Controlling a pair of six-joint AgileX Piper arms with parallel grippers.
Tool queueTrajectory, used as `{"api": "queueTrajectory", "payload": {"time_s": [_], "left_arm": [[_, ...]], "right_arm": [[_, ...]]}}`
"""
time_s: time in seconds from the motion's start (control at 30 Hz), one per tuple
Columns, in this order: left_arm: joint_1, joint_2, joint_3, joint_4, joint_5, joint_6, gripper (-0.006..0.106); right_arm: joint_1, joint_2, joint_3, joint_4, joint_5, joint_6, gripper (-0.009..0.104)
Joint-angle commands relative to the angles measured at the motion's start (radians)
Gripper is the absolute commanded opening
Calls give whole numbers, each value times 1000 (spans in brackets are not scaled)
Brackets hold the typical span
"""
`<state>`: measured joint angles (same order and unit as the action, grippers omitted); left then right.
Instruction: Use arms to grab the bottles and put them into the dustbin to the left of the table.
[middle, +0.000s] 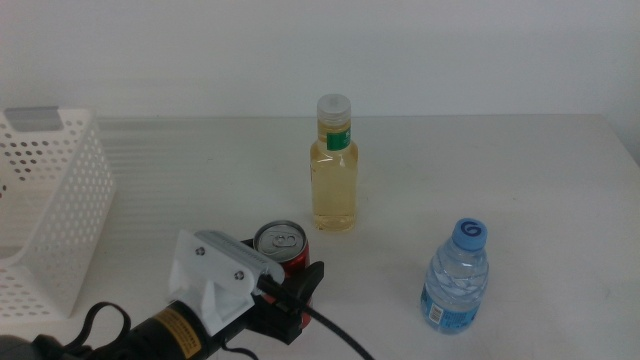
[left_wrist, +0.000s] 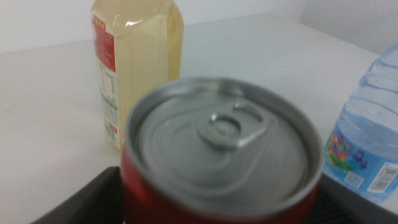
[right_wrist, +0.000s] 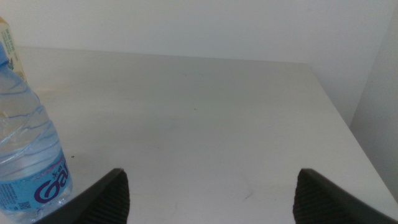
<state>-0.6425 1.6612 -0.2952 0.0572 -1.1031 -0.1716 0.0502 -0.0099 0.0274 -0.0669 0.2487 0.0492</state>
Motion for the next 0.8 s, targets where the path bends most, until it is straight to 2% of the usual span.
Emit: {"api": "queueTrajectory", "payload": {"time_s": [0.0, 0.17, 0.37, 0.6, 0.77], "left_arm": [[1, -27, -32, -4, -60, -4, 83], [2, 12, -37, -11, -81, -5, 83], [2, 119, -46, -2, -213, -20, 83], [2, 170, -83, 18, -213, -34, 83], [2, 170, -90, 34, -212, 4, 73]], "right_arm": [[-5, -26, -7, -7, -70, -10, 74], [-5, -26, -7, -7, -70, -10, 74], [-5, -26, -7, -7, -70, -10, 74], [-5, -26, -7, -7, -70, -10, 74], [-5, -26, -7, -7, -70, -10, 74]]}}
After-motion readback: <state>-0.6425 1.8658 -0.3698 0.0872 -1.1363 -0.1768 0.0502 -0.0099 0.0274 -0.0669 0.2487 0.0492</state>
